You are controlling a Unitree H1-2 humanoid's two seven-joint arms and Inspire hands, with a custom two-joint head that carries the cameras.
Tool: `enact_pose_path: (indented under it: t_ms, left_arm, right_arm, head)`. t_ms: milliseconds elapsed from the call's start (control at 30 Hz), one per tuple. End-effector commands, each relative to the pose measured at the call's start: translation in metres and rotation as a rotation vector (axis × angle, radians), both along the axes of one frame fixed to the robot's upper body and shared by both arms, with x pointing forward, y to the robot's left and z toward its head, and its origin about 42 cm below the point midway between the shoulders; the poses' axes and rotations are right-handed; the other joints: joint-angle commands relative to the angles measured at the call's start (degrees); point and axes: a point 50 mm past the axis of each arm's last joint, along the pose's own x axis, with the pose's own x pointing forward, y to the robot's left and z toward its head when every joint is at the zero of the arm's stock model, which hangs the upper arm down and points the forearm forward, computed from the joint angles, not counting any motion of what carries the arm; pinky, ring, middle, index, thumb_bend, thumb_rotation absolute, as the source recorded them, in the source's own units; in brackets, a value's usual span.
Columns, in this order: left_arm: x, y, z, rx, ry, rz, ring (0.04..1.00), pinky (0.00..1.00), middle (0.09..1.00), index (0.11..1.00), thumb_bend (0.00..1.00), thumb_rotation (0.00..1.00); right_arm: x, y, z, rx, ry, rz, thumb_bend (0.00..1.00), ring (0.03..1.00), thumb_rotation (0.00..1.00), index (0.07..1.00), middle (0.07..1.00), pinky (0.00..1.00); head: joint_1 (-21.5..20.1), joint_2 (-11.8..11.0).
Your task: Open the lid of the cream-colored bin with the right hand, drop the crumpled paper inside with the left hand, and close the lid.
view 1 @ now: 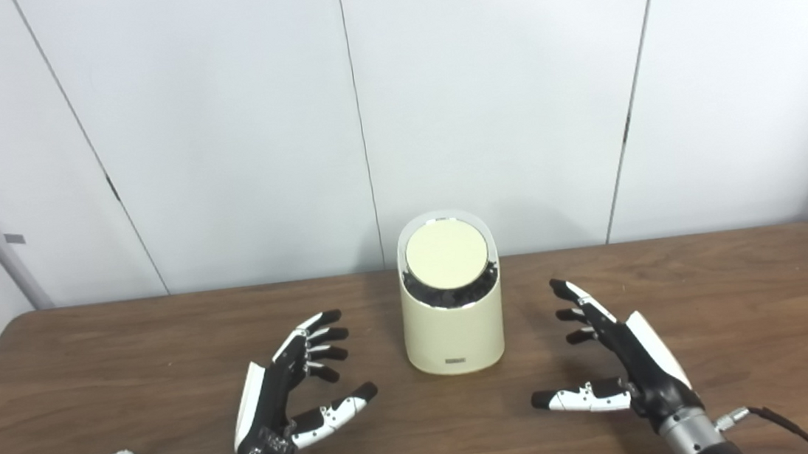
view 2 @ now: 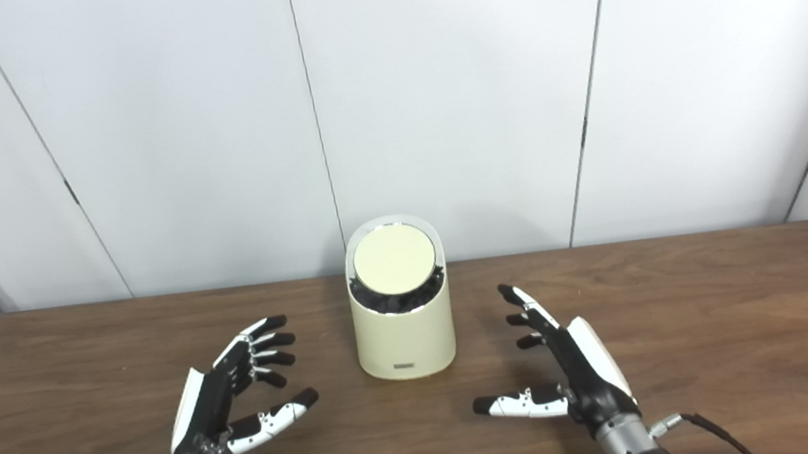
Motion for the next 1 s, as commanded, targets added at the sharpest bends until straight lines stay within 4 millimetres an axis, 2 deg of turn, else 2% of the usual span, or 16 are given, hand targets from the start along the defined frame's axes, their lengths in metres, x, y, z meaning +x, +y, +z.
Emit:
enact_pose_path:
  t_ms: [0,233,300,433,600,967]
  left_arm:
    - [0.009,0.000,0.018,-0.008,-0.085,-0.009,0.677,0.55,0.757,0.825,0.69,0.09]
    - [0.009,0.001,0.020,-0.007,-0.091,-0.011,0.684,0.56,0.763,0.829,0.68,0.08]
    - [0.009,0.001,0.020,-0.008,-0.090,-0.011,0.684,0.56,0.763,0.828,0.68,0.08]
    - [0.010,0.002,0.020,-0.010,-0.093,-0.014,0.683,0.56,0.761,0.825,0.69,0.08]
    - [0.011,0.002,0.020,0.001,-0.093,-0.012,0.680,0.56,0.755,0.822,0.68,0.10]
    - [0.011,0.001,0.020,-0.008,-0.092,-0.017,0.675,0.55,0.754,0.819,0.69,0.09]
  right_arm:
    - [0.009,0.002,0.019,0.001,-0.081,0.016,0.75,0.840,0.22,0.913,0.922,0.71]
    - [0.010,0.002,0.020,0.003,-0.090,0.019,0.76,0.844,0.24,0.915,0.921,0.71]
    - [0.011,0.004,0.022,0.004,-0.090,0.012,0.77,0.845,0.28,0.915,0.919,0.71]
    - [0.019,0.011,0.035,0.007,-0.149,0.014,0.81,0.839,0.35,0.905,0.909,0.73]
    - [0.033,0.018,0.057,-0.045,-0.212,0.020,0.77,0.835,0.44,0.915,0.903,0.72]
    - [0.068,0.035,0.103,-0.034,-0.272,0.016,0.78,0.876,0.39,0.926,0.923,0.74]
  head:
    - [-0.08,0.05]
    - [-0.21,-0.07]
    - [-0.20,-0.06]
    - [-0.18,-0.08]
    - [-0.22,-0.11]
    - [-0.08,-0.29]
